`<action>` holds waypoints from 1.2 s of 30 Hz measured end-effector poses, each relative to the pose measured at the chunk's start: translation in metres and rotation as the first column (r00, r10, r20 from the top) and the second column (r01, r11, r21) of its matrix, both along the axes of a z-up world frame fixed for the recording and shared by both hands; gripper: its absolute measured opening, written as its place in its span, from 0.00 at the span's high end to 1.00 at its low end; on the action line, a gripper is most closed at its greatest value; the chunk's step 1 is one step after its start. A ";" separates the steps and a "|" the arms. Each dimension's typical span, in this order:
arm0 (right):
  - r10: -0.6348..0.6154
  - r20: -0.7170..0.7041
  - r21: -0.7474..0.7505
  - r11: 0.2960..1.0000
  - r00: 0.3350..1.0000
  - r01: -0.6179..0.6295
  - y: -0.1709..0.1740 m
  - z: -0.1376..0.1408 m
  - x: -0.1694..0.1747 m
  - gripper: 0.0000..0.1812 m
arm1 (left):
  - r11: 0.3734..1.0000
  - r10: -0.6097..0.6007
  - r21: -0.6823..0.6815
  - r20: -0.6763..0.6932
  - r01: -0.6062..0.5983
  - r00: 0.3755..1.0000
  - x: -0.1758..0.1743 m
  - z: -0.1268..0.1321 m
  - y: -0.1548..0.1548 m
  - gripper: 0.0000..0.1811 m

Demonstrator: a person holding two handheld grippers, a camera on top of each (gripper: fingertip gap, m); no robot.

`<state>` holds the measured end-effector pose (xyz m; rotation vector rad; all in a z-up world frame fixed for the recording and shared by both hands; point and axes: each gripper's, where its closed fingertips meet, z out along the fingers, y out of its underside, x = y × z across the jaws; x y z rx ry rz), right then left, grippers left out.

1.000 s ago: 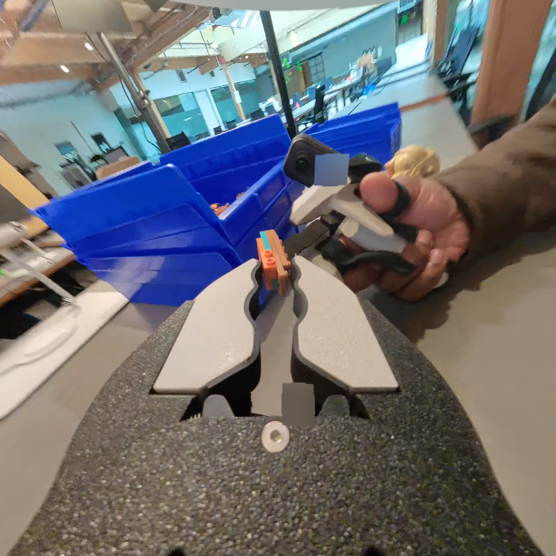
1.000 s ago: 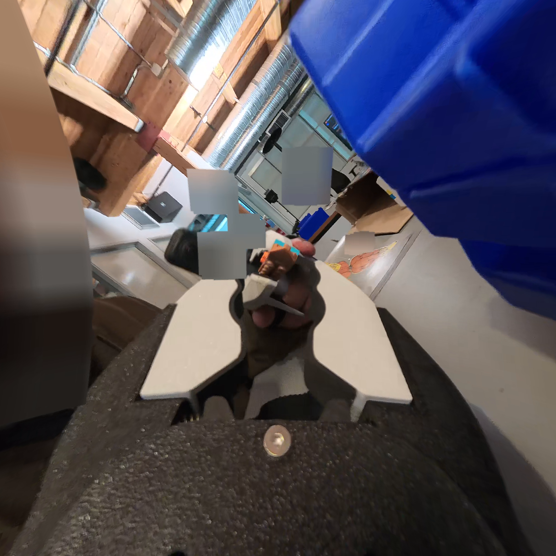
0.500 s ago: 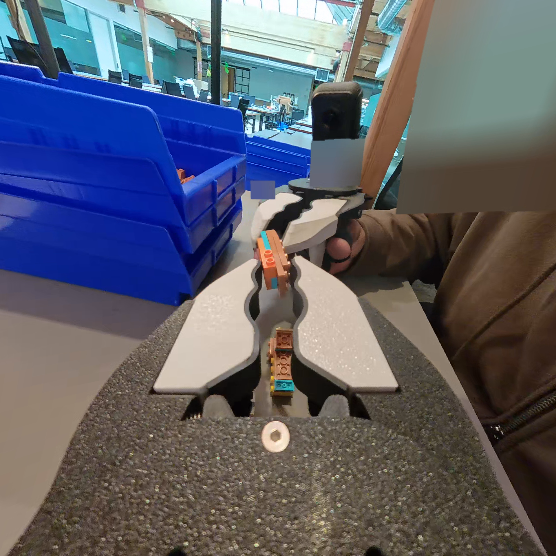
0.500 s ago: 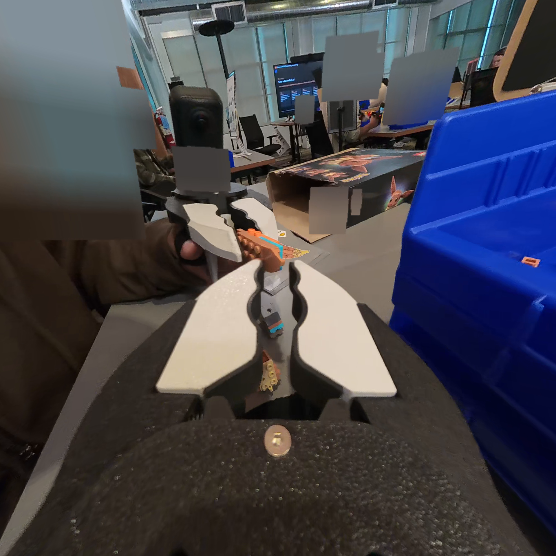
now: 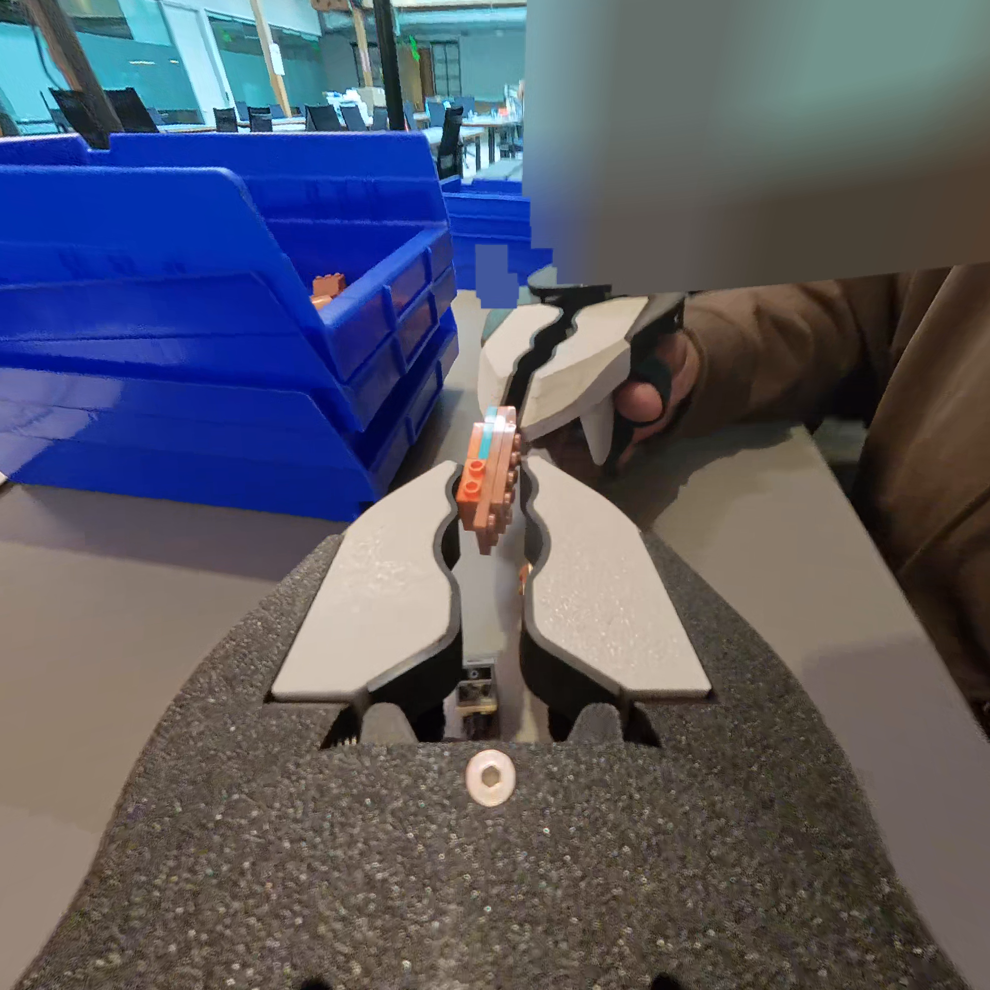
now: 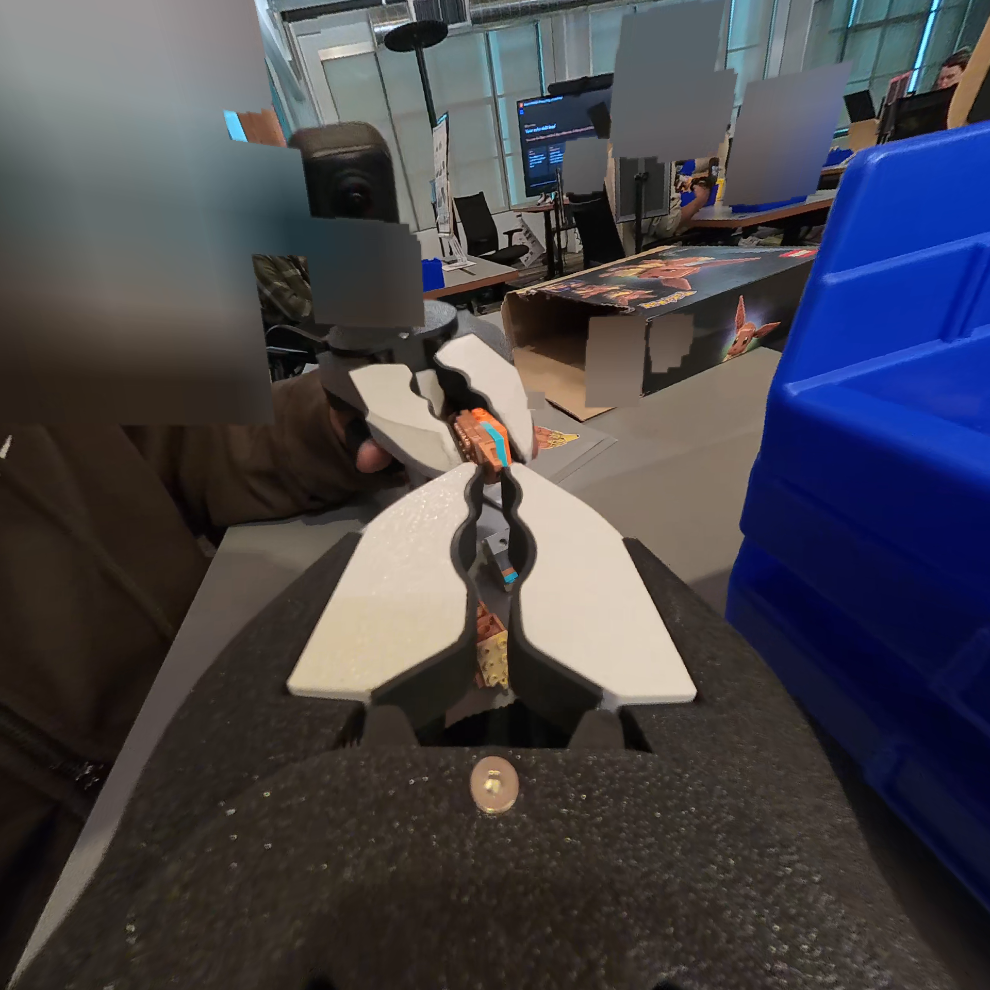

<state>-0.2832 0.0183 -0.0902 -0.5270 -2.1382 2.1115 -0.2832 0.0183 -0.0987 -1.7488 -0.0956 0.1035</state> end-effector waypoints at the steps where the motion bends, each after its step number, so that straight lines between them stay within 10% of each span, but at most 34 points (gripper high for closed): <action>1: 0.012 0.003 0.009 1.000 1.000 -0.012 0.000 -0.001 0.001 0.97 | 0.999 -0.012 -0.039 -0.048 0.010 0.999 0.002 -0.003 -0.001 0.90; 10: 0.060 -0.053 0.176 0.983 0.997 -0.050 -0.006 -0.020 0.008 0.96 | 0.967 -0.058 -0.256 -0.217 0.001 0.974 0.005 -0.024 -0.009 0.91; 21: 0.037 -0.522 0.561 0.768 0.852 0.310 0.004 -0.056 -0.012 0.95 | 0.888 -0.022 -0.424 -0.432 -0.181 0.902 -0.008 -0.047 -0.008 0.91; 36: 0.049 -0.582 0.589 0.713 0.812 0.380 0.004 -0.060 -0.016 0.90 | 0.844 -0.044 -0.475 -0.522 -0.248 0.852 -0.010 -0.054 -0.008 0.91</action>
